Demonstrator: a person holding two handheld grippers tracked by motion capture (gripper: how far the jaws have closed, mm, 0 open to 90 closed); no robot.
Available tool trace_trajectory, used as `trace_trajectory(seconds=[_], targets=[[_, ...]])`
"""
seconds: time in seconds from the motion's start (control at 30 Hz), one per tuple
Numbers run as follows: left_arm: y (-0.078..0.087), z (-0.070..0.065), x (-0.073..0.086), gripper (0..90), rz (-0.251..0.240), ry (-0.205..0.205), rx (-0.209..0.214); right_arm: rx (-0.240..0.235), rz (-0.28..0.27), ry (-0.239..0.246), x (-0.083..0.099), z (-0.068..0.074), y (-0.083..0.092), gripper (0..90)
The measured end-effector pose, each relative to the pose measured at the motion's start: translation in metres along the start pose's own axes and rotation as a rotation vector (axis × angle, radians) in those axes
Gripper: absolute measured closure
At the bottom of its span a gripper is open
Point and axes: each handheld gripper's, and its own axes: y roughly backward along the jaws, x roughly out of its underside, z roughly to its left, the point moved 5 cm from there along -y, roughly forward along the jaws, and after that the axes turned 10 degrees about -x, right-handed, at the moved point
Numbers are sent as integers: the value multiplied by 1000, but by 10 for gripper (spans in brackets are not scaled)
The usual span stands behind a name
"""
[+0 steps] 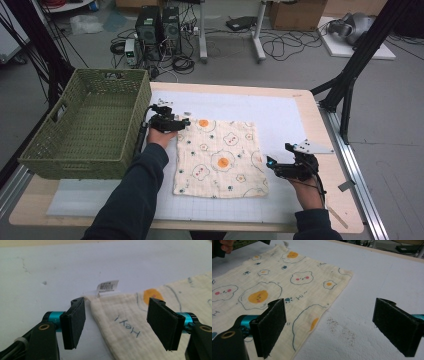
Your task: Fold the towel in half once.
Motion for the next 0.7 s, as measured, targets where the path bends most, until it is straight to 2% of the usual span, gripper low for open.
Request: trace_trajectory(seconds=[0.23,0.3,0.43,0.53,0.63,0.7], targets=[[-9,-7,7,427,26,-52,-17,1,9,1,1,-1,-1,109],[-10,-8,9,497,31,-91,-30,-1,12,-4,1,-1,-3,110],[-9,-4,9,637,24,-124,-53,3,21,-24,-2,-4,-8,109],[-8,-3,10,824,27,-124,-22,6,39,-30,-7,-7,-14,109],[-7,-5,10,855,20,-141,2,15,54,-36,-11,-13,-24,109],[-5,-4,9,858,7,-130,14,13,74,-50,-12,-21,-34,109]])
